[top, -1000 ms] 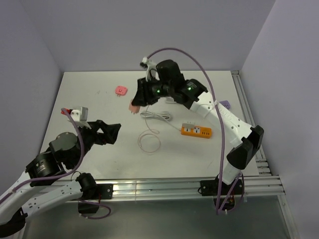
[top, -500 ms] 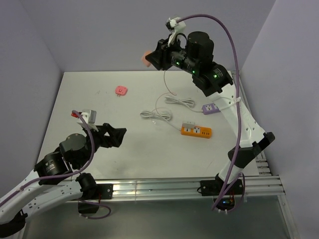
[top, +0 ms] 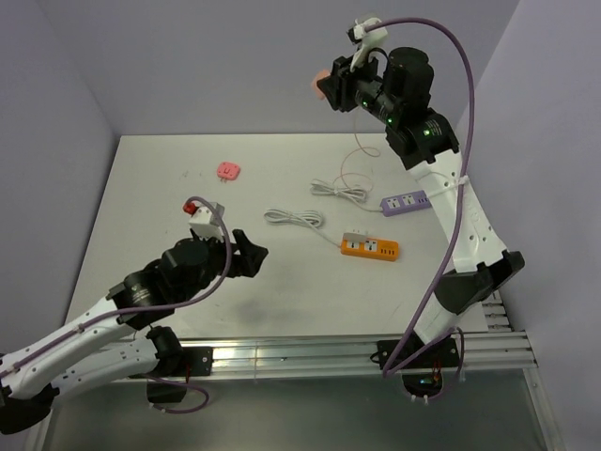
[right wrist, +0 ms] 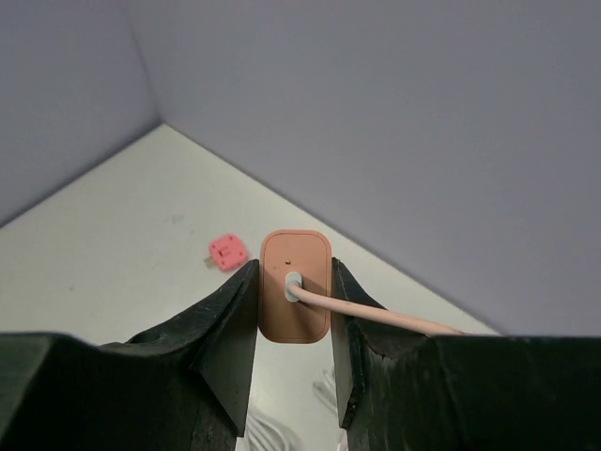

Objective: Insert the plug

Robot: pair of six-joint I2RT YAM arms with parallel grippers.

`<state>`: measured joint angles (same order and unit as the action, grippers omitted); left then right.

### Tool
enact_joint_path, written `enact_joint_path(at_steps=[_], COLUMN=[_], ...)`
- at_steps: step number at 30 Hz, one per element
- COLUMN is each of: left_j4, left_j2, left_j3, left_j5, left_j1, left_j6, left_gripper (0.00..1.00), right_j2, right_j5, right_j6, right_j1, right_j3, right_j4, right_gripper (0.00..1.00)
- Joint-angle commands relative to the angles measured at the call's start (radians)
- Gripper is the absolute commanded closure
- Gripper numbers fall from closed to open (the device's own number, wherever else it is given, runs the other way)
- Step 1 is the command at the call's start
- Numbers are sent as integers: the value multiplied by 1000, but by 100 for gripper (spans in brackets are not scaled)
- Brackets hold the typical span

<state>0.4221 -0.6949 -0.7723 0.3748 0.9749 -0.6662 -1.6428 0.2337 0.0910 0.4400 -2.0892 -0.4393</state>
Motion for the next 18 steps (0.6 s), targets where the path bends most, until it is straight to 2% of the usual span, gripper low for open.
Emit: enact_joint_path(at_steps=[1,5,11,18], left_j4=[-83,-118,-115,-166], left_j2=[-51,-147,-322,-429], left_j3=[-19,-48,-125,-131], left_j5=[-50,-65,-114,-307], left_j1=[-2,-2,-8,-87], left_j6=[-30,-32,-56,-101], left_gripper=[12,12,12,13], right_j2=[29,87,123,182], right_j5=[38,24,39,-40], right_j6=[7,-3,-20,-17], right_j1=[-40,-52,-90,-92], right_j3=[90,248,366,498], right_j4=[5,59,67,30], right_gripper=[100,100,100,100])
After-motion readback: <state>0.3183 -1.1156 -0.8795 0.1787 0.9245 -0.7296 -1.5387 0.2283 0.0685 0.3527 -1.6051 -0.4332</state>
